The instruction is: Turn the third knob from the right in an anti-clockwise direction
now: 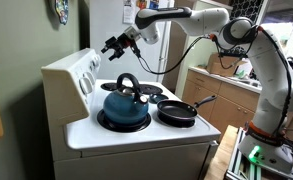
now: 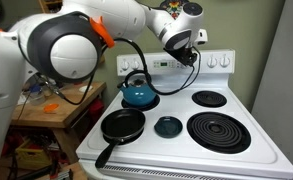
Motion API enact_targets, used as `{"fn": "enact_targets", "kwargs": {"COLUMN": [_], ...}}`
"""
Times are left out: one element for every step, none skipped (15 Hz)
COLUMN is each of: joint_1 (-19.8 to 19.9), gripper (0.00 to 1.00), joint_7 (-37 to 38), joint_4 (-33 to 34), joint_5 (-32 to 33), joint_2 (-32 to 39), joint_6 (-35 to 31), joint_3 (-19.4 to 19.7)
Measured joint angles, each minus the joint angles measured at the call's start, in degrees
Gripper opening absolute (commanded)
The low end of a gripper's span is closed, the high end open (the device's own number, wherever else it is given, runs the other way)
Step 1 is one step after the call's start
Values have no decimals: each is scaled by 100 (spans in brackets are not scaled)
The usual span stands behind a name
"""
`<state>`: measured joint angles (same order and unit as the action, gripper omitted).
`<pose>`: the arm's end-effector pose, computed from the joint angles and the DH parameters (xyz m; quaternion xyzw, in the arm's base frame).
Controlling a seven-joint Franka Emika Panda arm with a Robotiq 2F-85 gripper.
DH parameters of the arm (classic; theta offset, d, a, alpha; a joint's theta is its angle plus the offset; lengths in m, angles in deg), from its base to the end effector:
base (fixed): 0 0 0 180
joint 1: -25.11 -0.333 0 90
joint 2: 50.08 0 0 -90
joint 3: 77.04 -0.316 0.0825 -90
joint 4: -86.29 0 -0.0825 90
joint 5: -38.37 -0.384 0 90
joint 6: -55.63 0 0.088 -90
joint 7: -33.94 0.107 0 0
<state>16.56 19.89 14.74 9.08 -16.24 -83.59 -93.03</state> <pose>0.7200 0.2638 0.4998 -0.9075 -0.1317 -0.2585 0.3038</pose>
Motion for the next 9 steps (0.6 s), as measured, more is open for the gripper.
{"fn": "enact_targets", "kwargs": {"joint_1": [1, 2, 2, -1, -4, -11, -23, -39, -59], "gripper": [100, 100, 100, 100, 100, 100, 99, 98, 98], "joint_7": [91, 174, 235, 276, 291, 293, 293, 293, 293], "joint_4": [127, 264, 422, 592, 781, 970, 1164, 1363, 1557], "joint_5": [54, 112, 159, 199, 222, 241, 256, 276, 300], "joint_2": [107, 220, 346, 479, 620, 759, 898, 1036, 1169], "joint_6": [62, 147, 244, 345, 451, 531, 613, 685, 736], "joint_3": [3, 6, 7, 6, 1, -4, -12, -22, -33]}}
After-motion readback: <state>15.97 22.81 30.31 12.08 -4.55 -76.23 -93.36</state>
